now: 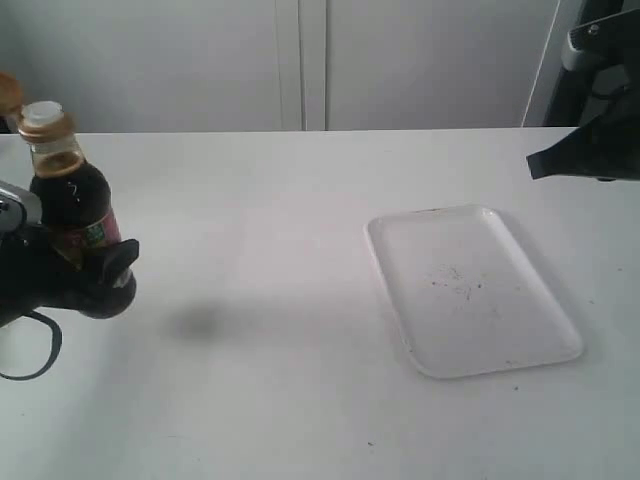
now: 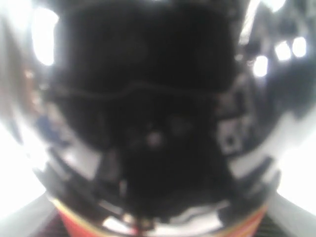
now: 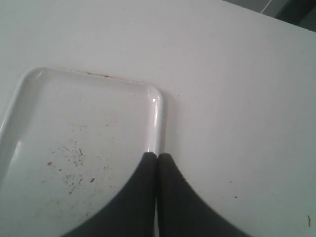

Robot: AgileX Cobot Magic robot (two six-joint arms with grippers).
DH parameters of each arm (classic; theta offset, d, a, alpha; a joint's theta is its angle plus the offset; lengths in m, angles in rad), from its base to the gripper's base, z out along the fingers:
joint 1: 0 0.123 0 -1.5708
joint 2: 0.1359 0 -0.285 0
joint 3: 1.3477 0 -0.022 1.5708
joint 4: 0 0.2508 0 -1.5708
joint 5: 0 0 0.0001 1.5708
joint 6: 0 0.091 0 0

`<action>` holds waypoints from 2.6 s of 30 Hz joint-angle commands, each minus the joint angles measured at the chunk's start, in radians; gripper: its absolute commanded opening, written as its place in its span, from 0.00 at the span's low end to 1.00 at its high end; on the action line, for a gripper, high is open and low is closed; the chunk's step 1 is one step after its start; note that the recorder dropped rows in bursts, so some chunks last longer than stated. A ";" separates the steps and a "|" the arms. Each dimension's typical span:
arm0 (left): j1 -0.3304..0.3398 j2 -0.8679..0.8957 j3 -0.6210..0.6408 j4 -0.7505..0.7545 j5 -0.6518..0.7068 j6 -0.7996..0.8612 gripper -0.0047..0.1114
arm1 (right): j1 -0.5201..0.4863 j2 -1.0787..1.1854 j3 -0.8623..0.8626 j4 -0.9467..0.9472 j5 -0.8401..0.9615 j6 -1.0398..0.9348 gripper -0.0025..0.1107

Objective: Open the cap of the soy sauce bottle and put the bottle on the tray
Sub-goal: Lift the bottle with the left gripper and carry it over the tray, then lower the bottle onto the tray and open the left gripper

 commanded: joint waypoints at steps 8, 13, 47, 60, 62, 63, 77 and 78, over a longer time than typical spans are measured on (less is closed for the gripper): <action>-0.193 -0.076 -0.114 -0.136 -0.093 -0.035 0.04 | -0.005 -0.009 0.007 0.016 -0.039 0.005 0.02; -0.315 -0.072 -0.230 -0.153 -0.048 -0.010 0.04 | -0.005 -0.009 0.007 0.016 -0.061 0.005 0.02; -0.725 0.592 -1.070 -0.179 0.241 -0.067 0.04 | -0.144 0.115 0.007 0.019 -0.148 0.031 0.02; -0.735 0.659 -1.144 -0.130 0.282 -0.112 0.04 | -0.144 0.115 0.007 0.019 -0.202 0.109 0.02; -0.735 0.659 -1.143 -0.132 0.289 -0.115 0.04 | -0.144 0.115 0.007 0.019 -0.202 0.109 0.02; -0.735 0.659 -1.143 -0.132 0.291 -0.115 0.04 | -0.144 0.115 0.007 0.019 -0.202 0.109 0.02; -0.735 0.659 -1.143 -0.106 0.337 -0.080 0.32 | -0.144 0.115 0.007 0.019 -0.202 0.109 0.02; -0.735 0.659 -1.143 -0.106 0.337 -0.080 0.47 | -0.144 0.115 0.007 0.019 -0.202 0.109 0.02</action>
